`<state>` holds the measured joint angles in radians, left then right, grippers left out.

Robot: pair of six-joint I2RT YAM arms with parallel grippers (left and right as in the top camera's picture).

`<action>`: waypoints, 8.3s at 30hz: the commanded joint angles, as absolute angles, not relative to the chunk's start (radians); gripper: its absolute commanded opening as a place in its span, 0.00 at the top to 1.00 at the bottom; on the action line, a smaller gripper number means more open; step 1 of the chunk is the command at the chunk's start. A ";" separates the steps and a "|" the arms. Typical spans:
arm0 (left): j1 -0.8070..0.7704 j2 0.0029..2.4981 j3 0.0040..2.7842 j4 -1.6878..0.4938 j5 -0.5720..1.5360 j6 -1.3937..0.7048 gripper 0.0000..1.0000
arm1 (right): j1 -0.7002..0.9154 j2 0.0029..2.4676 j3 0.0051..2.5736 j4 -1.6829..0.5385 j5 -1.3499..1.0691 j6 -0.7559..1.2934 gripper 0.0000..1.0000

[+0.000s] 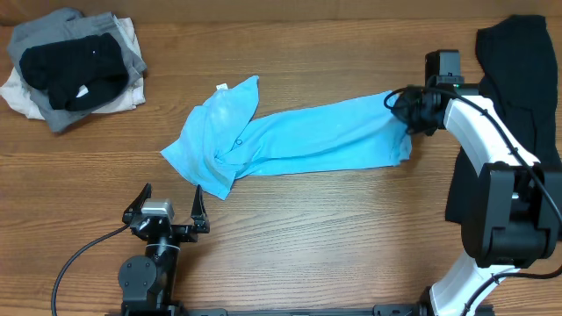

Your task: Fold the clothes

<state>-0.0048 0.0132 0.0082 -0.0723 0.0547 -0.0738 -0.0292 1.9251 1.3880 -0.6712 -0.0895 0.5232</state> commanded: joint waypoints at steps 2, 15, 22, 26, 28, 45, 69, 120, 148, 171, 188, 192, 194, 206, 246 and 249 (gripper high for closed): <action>0.001 0.004 0.005 -0.074 0.048 -0.056 0.00 | -0.028 1.871 1.433 -0.545 -0.142 0.529 0.96; 0.001 0.004 0.005 -0.074 0.048 -0.056 0.00 | -0.019 1.899 1.433 -0.347 -0.024 0.611 0.94; 0.001 0.004 0.005 -0.074 0.048 -0.056 0.00 | -0.022 1.900 1.433 -0.436 -0.001 0.596 0.00; 0.001 0.004 0.005 -0.074 0.048 -0.056 0.00 | -0.024 1.891 1.434 -0.487 -0.006 0.607 0.00; 0.001 0.004 0.005 -0.075 0.030 -0.035 0.00 | -0.024 1.875 1.434 -0.515 -0.028 0.607 0.00; 0.000 0.004 0.005 -0.057 0.029 0.010 0.00 | -0.022 1.544 1.434 -0.869 -0.054 0.596 0.00; 0.001 1.011 0.862 -0.505 0.379 0.088 0.00 | -0.021 1.539 1.419 -1.002 -0.092 0.596 0.00; 0.098 1.828 1.002 -0.403 0.213 0.159 0.47 | -0.021 1.539 1.419 -0.990 -0.162 0.527 0.00; 0.089 1.466 1.144 -0.699 0.290 0.073 0.96 | -0.021 1.583 1.419 -0.975 -0.160 0.528 0.00; 0.052 1.529 1.280 -0.145 0.412 -0.196 0.96 | -0.019 1.583 1.419 -0.953 -0.182 0.528 0.00; 0.131 1.975 1.383 0.258 -0.011 -0.350 0.96 | 0.035 1.583 1.419 -0.982 -0.181 0.527 0.00; 0.170 1.974 1.442 0.141 0.039 -0.303 0.12 | 0.058 1.583 1.417 -0.978 -0.180 0.527 0.00; 0.179 1.969 1.471 0.081 0.124 -0.272 0.00 | 0.070 1.583 1.411 -0.974 -0.175 0.527 0.00; 0.181 1.880 1.609 -0.580 0.419 -0.201 0.00 | 0.088 1.657 1.333 -0.838 -0.051 0.527 0.00; 0.030 1.872 1.586 -0.946 0.384 -0.089 0.00 | 0.025 2.076 1.333 -0.486 0.067 0.411 0.47; 0.030 1.872 1.586 -0.946 0.384 -0.089 0.00 | 0.025 2.076 1.335 -0.487 0.071 0.411 0.63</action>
